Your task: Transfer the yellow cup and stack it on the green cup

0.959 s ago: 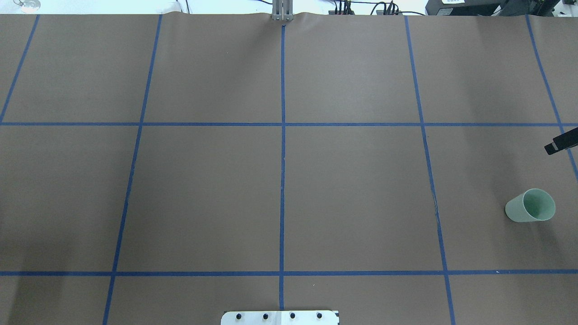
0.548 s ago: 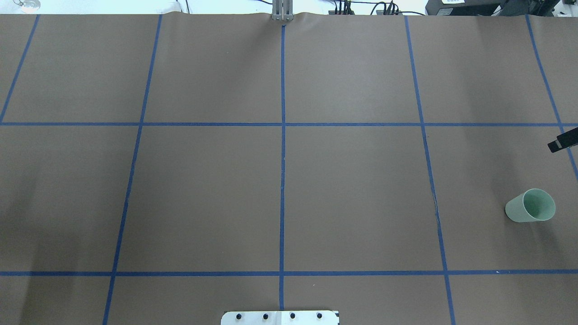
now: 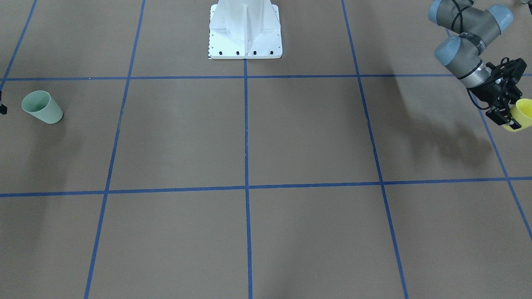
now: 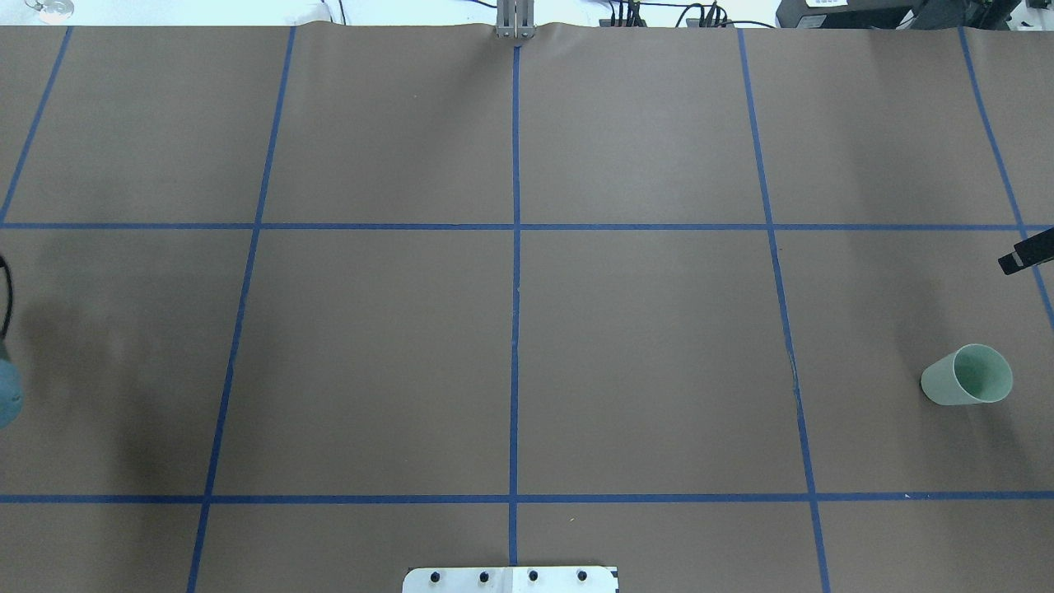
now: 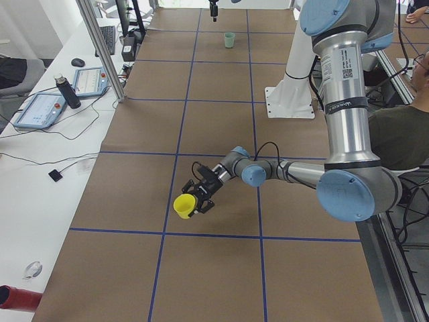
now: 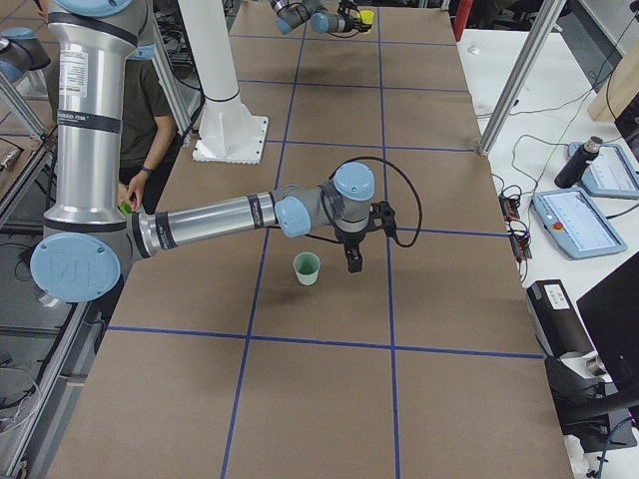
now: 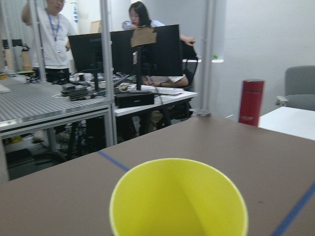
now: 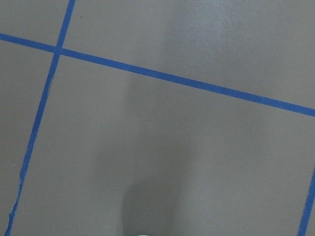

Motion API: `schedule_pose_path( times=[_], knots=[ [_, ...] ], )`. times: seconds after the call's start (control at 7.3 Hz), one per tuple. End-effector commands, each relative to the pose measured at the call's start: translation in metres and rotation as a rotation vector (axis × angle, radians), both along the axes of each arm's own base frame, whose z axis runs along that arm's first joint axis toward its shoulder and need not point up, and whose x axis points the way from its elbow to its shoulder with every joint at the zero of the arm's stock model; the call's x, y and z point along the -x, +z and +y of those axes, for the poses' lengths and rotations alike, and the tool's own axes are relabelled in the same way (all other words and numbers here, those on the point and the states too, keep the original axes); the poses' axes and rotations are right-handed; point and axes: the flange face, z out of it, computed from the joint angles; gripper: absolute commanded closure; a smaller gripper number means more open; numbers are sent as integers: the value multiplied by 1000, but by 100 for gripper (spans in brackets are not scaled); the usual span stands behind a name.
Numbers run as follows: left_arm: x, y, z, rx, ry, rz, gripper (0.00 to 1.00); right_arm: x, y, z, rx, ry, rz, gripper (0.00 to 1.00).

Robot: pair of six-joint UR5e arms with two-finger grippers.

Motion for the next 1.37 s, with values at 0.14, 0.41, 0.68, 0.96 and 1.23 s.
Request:
schedule_pose_path(
  times=[0.14,0.41,0.68,0.96,1.23],
  knots=[
    [-114,-128,-85,-156,174,14,37,3,7,-7,15,1,3,0],
    [-202,-230,-99,-322,313,92,38,7,-1,-19,1,3,-2,0],
    [-276,-297,-88,-442,378,271,39,12,-18,-34,-26,2,-19,0],
    [-298,-322,-85,-469,427,345,40,16,-44,-45,-12,47,-52,0],
    [-308,-351,-70,-556,542,352,40,35,-93,-72,-67,14,-119,0]
  ],
)
